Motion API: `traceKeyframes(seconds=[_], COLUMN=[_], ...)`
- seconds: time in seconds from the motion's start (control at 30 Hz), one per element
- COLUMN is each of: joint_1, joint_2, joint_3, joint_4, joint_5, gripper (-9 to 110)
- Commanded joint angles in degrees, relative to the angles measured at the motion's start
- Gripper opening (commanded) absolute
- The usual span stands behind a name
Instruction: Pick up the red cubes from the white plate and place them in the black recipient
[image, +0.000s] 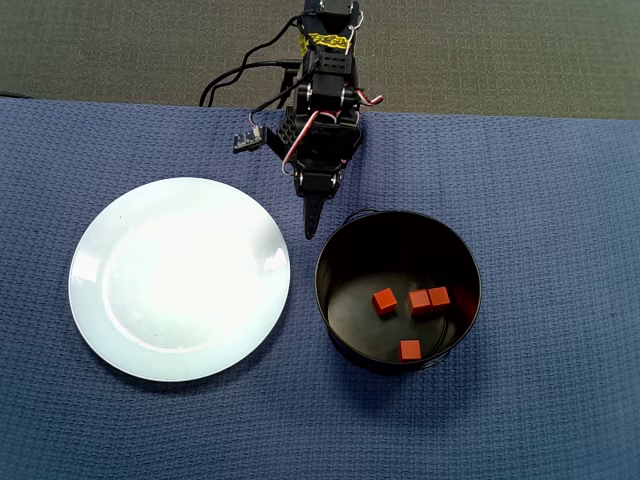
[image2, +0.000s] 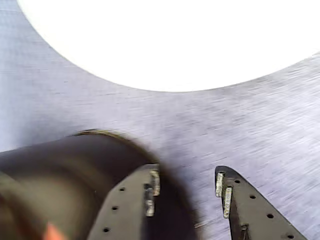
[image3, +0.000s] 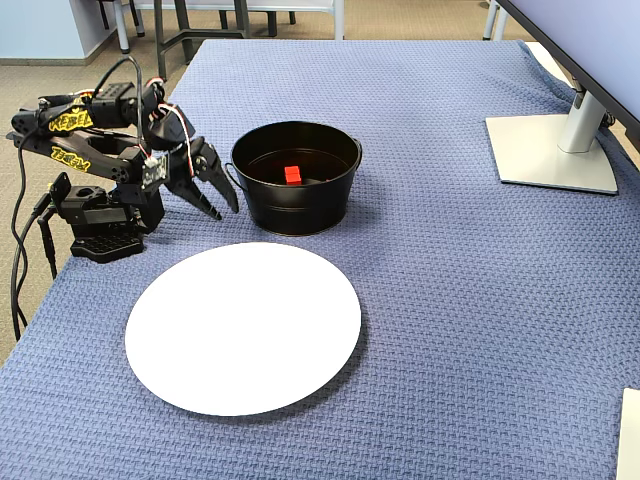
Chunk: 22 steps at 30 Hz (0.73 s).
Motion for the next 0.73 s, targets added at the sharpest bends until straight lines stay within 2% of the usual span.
traceKeyframes(seconds=[0.0, 0.27, 0.7], joint_1=[0.4, -2.3, -0.7], joint_2=[1.1, 2.8, 3.4], joint_3=[1.0, 5.5, 5.9], joint_4=[-2.2, -3.1, -2.0], joint_5=[-0.2, 1.7, 3.5], gripper=[2, 0, 0])
